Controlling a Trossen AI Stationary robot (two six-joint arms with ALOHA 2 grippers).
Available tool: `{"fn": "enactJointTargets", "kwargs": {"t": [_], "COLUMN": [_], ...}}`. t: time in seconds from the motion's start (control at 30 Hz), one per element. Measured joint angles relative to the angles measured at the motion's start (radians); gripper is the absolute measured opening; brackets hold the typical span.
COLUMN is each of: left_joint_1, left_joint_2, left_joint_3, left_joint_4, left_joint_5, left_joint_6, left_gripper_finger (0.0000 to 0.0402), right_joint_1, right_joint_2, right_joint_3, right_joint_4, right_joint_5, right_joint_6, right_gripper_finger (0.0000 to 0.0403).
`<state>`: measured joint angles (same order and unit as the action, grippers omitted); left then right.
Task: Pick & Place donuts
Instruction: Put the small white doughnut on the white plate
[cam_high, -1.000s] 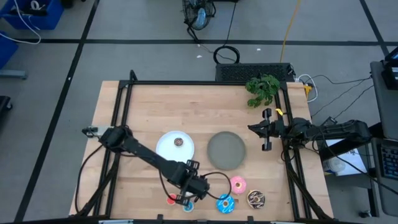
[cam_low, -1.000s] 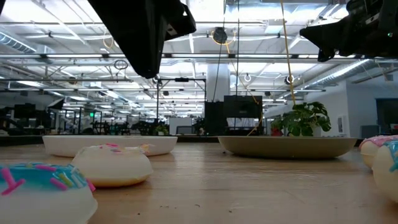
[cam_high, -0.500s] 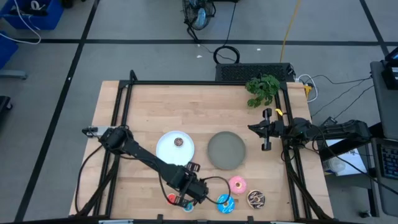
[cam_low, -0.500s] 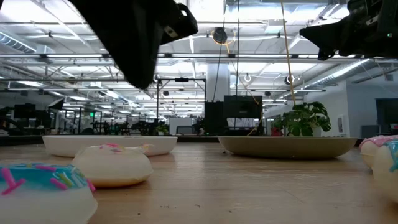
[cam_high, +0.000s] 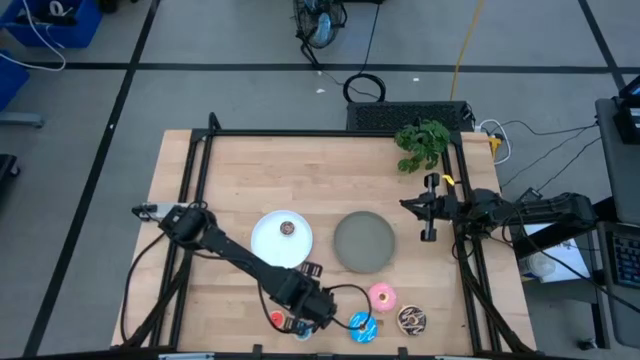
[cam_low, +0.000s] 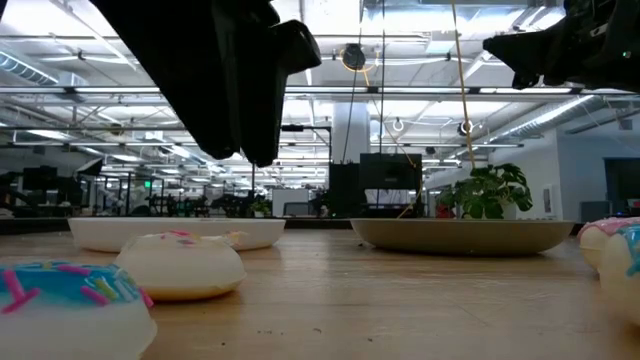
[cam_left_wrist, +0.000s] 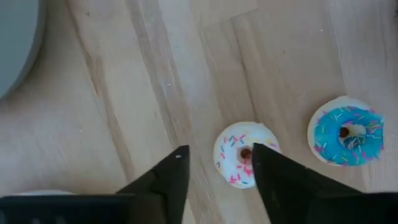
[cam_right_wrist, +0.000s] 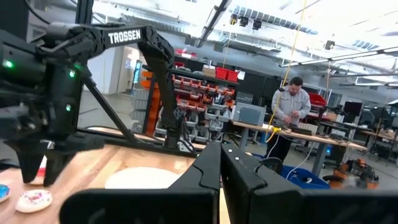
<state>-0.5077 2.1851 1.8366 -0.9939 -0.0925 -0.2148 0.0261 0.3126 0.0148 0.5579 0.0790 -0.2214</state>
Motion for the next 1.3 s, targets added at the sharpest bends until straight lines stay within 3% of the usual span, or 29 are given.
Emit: {"fn": "enactJointTargets", "kwargs": {"t": [0.17, 0.43, 0.9, 1.3], "left_joint_1": [0.004, 0.002, 0.004, 0.03], "left_joint_2": [0.0, 0.002, 0.002, 0.047], "left_joint_3": [-0.003, -0.11, -0.147, -0.146], "left_joint_4": [0.001, 0.065, 0.132, 0.169], "left_joint_5": [0.017, 0.041, 0.051, 0.178], "left_joint_6": [0.001, 0.026, 0.029, 0.022], "left_gripper_finger": [0.021, 0.0212, 0.0211, 0.0209], "right_joint_1": [0.0, 0.0, 0.0, 0.0], "right_joint_2": [0.0, 0.0, 0.0, 0.002], "right_joint_3": [0.0, 0.0, 0.0, 0.0], "right_joint_4": [0.0, 0.0, 0.0, -0.002], "right_joint_5": [-0.001, -0.001, -0.002, -0.002], "right_joint_6": [0.0, 0.0, 0.036, 0.03], "right_gripper_finger": [0.0, 0.0, 0.0, 0.0]}}
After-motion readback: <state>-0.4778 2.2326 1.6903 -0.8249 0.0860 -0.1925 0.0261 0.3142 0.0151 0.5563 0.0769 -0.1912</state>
